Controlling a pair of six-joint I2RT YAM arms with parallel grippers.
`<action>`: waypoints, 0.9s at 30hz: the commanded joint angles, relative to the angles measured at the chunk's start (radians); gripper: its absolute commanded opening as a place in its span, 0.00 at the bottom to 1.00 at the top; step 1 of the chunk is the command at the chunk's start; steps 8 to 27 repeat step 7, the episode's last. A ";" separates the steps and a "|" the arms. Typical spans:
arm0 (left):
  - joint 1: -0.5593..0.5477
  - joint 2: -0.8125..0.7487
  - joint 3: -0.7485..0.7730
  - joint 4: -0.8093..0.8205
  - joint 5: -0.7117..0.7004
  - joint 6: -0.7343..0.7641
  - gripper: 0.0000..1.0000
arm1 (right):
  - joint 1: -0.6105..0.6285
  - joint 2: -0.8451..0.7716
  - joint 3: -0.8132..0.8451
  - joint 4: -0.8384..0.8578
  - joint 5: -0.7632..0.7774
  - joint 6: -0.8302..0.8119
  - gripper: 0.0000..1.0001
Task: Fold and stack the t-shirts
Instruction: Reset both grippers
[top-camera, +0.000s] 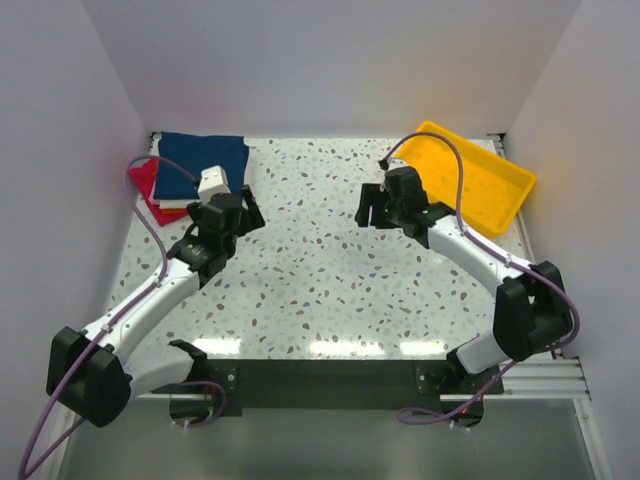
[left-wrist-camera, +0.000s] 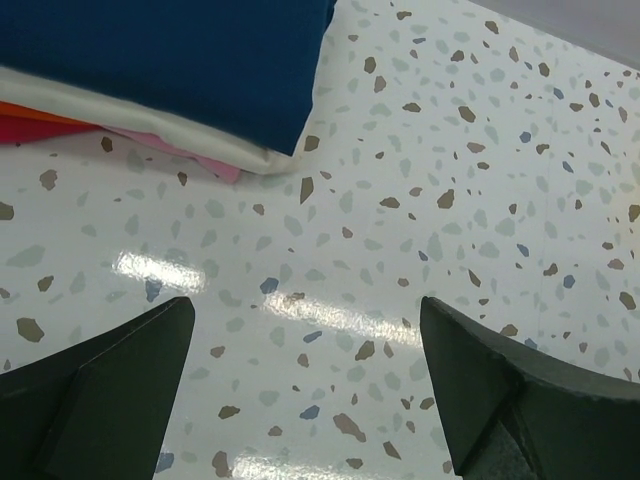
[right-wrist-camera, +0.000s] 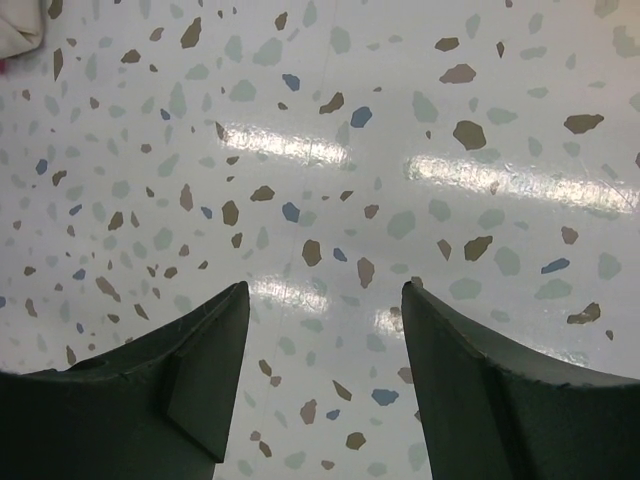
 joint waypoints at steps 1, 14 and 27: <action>-0.007 -0.015 -0.003 0.055 -0.044 -0.015 1.00 | -0.002 -0.055 -0.009 0.065 0.045 0.008 0.66; -0.007 -0.015 -0.001 0.068 -0.049 -0.017 1.00 | -0.004 -0.060 -0.012 0.072 0.047 0.007 0.66; -0.007 -0.015 -0.001 0.068 -0.049 -0.017 1.00 | -0.004 -0.060 -0.012 0.072 0.047 0.007 0.66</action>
